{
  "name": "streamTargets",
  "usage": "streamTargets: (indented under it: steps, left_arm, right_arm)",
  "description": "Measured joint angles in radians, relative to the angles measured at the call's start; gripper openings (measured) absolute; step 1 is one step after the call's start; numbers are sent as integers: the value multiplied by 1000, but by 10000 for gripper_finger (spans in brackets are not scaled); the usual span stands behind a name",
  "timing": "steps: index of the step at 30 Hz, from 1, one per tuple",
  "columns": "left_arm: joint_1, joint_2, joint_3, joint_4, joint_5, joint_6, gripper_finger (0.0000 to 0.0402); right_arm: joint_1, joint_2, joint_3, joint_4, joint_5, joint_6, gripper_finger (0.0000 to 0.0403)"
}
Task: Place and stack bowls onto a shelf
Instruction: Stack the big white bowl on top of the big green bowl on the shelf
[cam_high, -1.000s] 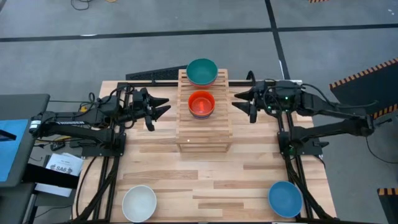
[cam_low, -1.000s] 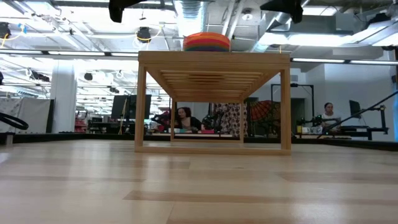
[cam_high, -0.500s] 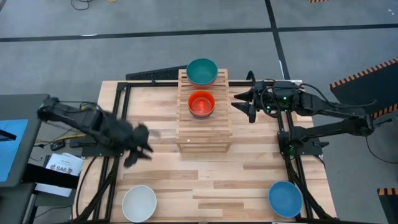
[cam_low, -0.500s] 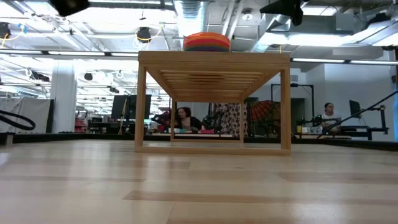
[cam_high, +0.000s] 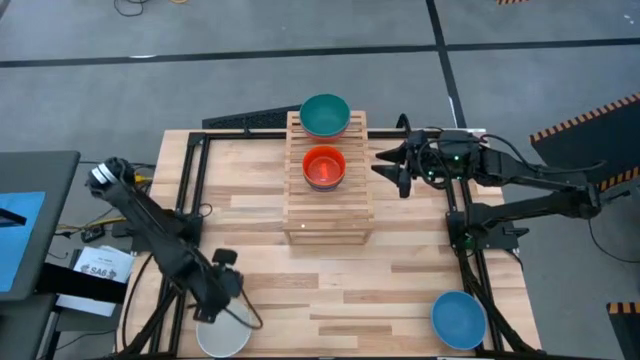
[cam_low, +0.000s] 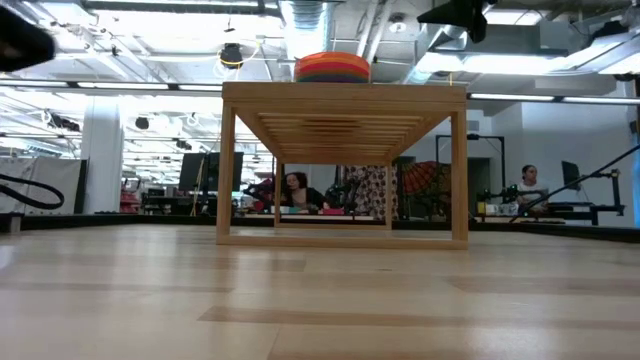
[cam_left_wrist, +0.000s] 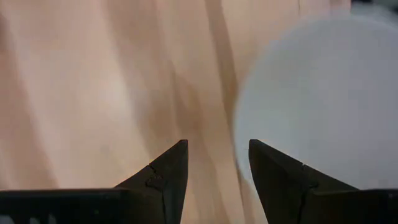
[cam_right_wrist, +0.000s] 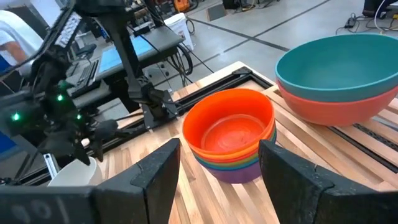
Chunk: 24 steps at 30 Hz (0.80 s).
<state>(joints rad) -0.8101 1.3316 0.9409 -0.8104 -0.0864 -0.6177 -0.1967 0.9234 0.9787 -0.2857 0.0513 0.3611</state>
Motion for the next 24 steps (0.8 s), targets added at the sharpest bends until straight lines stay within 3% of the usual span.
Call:
streamTargets:
  steps: [5, 13, 16, 20, 24]
  left_arm:
    - [-45, 132, 0, 26, 102, 8, 153]
    - [-48, 237, 0, 78, 101, 9, 149]
    - [-41, 242, 0, 88, 109, 15, 116]
    - [-11, 216, 0, 72, 168, 49, 24]
    - [47, 132, -1, 19, 241, 63, 4]
  right_arm:
    - [0, 0, 0, -32, 0, 0, 243]
    - [0, 0, 0, -75, 0, 0, 243]
    - [0, 0, 0, -74, 0, -1, 243]
    - [0, 0, 0, -74, 0, -2, 243]
    - [0, 0, 0, -74, 0, -2, 243]
